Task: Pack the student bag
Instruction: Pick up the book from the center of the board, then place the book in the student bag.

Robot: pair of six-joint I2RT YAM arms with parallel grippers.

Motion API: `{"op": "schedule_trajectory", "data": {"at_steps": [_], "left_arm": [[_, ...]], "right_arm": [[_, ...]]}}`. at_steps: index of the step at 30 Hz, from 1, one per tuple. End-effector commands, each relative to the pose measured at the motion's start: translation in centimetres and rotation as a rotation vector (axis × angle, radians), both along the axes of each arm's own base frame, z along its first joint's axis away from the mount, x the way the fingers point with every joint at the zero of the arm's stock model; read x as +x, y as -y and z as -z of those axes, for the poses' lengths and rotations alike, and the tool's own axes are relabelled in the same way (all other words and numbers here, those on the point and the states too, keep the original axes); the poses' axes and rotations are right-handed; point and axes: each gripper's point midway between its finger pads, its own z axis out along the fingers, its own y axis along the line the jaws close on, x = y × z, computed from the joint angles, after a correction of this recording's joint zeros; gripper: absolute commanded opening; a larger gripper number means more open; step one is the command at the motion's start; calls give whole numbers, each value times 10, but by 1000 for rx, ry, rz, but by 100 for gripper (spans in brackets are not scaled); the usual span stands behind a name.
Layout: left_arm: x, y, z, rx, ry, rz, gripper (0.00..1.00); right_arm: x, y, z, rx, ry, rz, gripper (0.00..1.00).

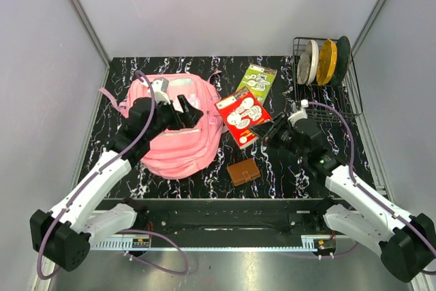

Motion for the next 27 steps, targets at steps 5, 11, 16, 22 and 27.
{"op": "schedule_trajectory", "data": {"at_steps": [5,11,16,22,27], "left_arm": [[-47,-33,77,469,-240,195,99],[-58,-1,98,669,-221,312,99],[-67,4,135,831,-302,363,99],[-61,-9,151,926,-316,310,96],[-50,-13,154,977,-316,263,86]], "right_arm": [[12,29,23,-109,-52,151,0],[15,38,22,-118,-55,171,0],[12,45,22,-101,-59,194,0],[12,58,21,-124,-52,245,0],[14,56,24,-135,-65,237,0]]}}
